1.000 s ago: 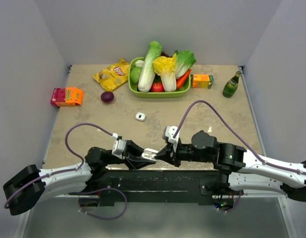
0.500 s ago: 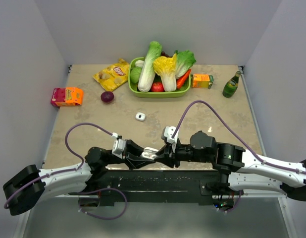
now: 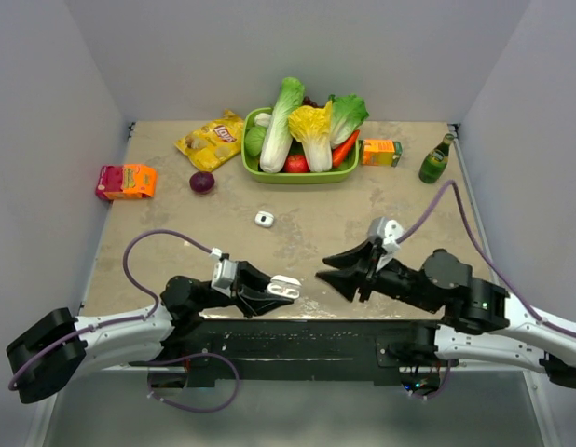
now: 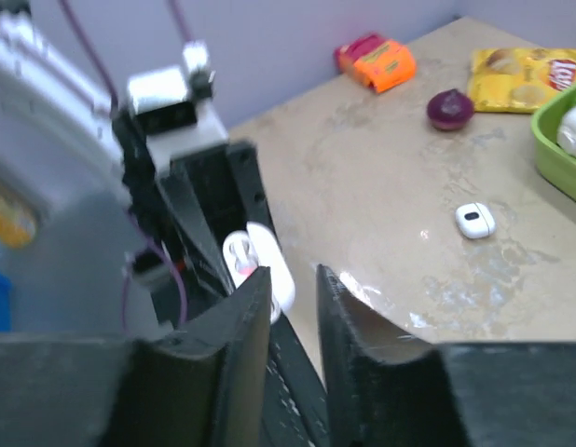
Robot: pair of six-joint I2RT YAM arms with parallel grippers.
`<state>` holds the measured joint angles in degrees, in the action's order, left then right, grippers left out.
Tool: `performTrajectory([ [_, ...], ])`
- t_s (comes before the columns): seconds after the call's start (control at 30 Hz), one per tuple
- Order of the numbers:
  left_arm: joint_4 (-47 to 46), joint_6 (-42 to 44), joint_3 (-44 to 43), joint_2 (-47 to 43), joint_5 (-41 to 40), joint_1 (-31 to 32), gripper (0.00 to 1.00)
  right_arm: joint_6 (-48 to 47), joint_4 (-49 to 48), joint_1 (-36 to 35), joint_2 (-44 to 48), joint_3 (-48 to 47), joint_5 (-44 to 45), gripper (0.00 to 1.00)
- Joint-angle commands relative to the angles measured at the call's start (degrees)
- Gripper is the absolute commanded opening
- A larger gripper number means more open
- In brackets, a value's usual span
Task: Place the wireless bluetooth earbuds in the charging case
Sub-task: Close the charging case.
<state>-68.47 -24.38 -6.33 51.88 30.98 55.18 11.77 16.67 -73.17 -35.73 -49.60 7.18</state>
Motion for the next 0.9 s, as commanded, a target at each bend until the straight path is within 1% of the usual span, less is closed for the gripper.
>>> performTrajectory([
  [0.0,-1.86,1.35,-2.54,0.86,-1.01,0.02,0.0,4.84,0.2,0.13,-1.0,-3.21,17.23,0.15],
  [0.03,0.16,1.79,-2.98,0.77,-1.01,0.1,0.0,5.36,1.25,0.13,-2.06,-3.57,18.47,0.0],
  [0.17,0.26,1.79,-3.69,0.68,-0.84,0.19,0.0,6.6,3.63,0.13,-7.41,-3.92,20.33,0.0],
  [0.33,-0.09,1.53,-4.13,0.77,-0.05,0.28,0.0,6.34,3.9,0.13,-11.9,-4.62,17.09,0.0],
  [0.47,-0.18,1.53,-3.96,0.68,0.04,0.46,0.0,5.63,2.15,0.13,-13.32,-4.36,13.39,0.0],
  [0.63,-0.79,1.44,-3.78,0.94,0.04,0.54,0.0,5.19,1.88,0.13,-14.98,-4.27,11.37,0.0],
  [0.77,-1.23,1.44,-3.78,1.21,0.04,0.63,0.0,4.49,0.92,0.13,-16.39,-4.1,7.95,0.0],
  [0.87,-1.84,1.35,-3.78,1.73,0.13,0.81,0.0,4.31,1.35,0.22,-18.14,-4.36,7.41,0.0],
])
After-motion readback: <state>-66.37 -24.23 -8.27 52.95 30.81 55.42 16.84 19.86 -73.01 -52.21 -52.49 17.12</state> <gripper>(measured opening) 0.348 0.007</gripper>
